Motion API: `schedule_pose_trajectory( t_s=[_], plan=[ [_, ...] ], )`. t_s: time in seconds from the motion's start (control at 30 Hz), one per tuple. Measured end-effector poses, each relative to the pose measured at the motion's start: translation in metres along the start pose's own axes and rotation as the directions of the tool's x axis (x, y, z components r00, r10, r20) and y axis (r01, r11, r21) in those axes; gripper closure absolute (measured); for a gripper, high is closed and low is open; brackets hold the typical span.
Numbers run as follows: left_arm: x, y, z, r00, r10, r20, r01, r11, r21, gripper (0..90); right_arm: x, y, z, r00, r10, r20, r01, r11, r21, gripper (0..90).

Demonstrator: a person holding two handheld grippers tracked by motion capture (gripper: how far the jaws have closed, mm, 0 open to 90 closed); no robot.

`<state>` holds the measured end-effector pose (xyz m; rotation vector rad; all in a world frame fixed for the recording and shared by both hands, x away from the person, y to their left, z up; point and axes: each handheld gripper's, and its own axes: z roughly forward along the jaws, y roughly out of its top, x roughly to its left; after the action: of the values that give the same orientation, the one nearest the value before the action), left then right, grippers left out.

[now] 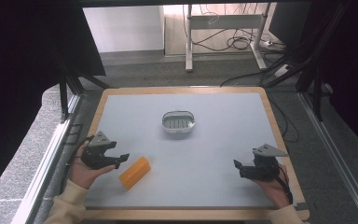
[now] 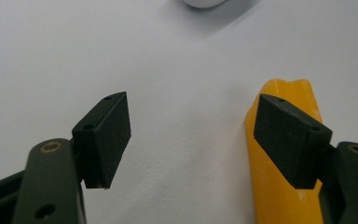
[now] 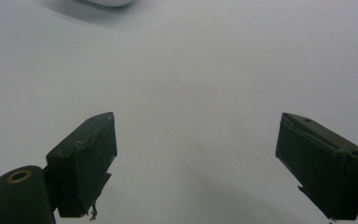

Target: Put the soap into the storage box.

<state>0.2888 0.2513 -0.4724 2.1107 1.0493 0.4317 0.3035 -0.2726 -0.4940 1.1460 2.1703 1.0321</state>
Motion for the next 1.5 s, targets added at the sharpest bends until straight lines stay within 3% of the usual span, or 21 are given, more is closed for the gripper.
schedule_pose_trajectory(
  t_s=[0.57, 0.8, 1.27, 1.5],
  plan=[
    [0.001, 0.004, -0.021, 0.9996, -0.009, -0.025, 0.008, 0.9999, -0.008, 26.9, 0.003, -0.005, -0.001, 0.9999, -0.009, -0.012, 0.009, 1.000, 0.006, 15.2],
    [-0.003, 0.006, -0.027, 0.9996, -0.027, -0.009, 0.027, 0.9996, 0.002, 27.1, 0.004, -0.004, -0.001, 0.9999, -0.006, -0.015, 0.006, 1.000, -0.001, 15.3],
    [-0.013, 0.011, -0.024, 0.9997, -0.021, 0.015, 0.020, 0.9984, 0.054, 28.0, 0.005, -0.006, -0.001, 0.9998, 0.002, -0.020, -0.002, 1.000, 0.007, 15.7],
    [-0.024, 0.016, -0.022, 0.9999, -0.006, 0.015, 0.004, 0.9966, 0.082, 27.9, 0.007, -0.006, 0.000, 0.9997, -0.006, -0.024, 0.006, 1.000, 0.009, 15.8]
  ],
)
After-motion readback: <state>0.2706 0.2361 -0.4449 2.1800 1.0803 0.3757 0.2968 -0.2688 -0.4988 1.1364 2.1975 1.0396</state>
